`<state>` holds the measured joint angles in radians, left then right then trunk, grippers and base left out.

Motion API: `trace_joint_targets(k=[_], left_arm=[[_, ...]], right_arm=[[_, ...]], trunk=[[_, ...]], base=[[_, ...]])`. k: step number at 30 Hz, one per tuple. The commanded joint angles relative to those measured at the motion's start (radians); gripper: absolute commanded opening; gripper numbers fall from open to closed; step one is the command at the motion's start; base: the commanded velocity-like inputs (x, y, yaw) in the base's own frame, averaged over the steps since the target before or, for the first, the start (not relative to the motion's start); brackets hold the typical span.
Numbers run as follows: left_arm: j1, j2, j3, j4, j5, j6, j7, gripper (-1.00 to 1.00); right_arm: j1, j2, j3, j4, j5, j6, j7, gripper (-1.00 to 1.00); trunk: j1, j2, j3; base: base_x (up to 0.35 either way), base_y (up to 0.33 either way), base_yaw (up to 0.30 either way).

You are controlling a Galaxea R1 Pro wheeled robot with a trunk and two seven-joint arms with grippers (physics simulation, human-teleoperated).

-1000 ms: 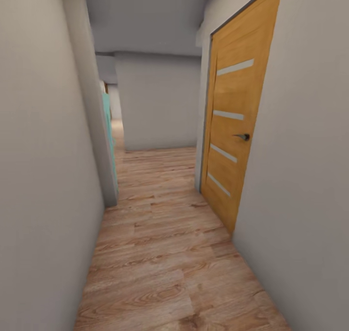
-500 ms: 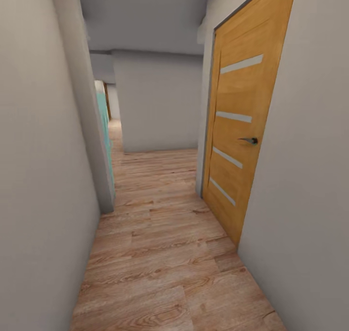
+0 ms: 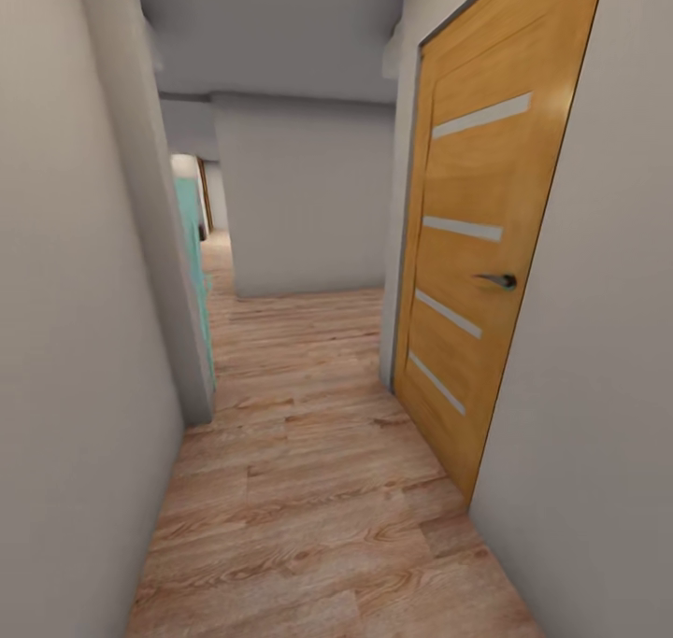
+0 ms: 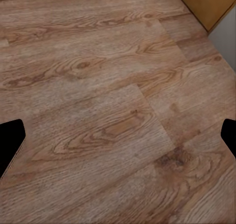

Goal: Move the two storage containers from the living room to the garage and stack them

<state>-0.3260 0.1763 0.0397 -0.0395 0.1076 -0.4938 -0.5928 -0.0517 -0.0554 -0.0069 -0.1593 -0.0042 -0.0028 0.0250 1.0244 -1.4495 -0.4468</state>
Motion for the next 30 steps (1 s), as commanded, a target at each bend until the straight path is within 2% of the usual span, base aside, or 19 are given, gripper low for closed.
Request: trace_joint_targets(k=[1, 14, 30], left_arm=[[-0.001, 0.000, 0.003, 0.001, 0.009, 0.003, -0.010, 1.00], [0.000, 0.000, 0.003, 0.001, 0.009, 0.003, -0.010, 1.00], [-0.001, 0.000, 0.003, 0.001, 0.009, 0.003, -0.010, 1.00]], right_arm=[[0.000, 0.000, -0.001, 0.000, 0.000, 0.000, 0.003, 1.00], [0.000, 0.000, -0.001, 0.000, 0.000, 0.000, 0.003, 1.00], [0.000, 0.000, -0.001, 0.000, 0.000, 0.000, 0.003, 1.00]], trunk=[[0.001, 0.000, -0.001], [0.001, 0.000, -0.001], [0.001, 0.000, -0.001]], base=[[0.347, 0.000, 0.000], [0.347, 0.000, 0.052], [0.347, 0.000, 0.204]])
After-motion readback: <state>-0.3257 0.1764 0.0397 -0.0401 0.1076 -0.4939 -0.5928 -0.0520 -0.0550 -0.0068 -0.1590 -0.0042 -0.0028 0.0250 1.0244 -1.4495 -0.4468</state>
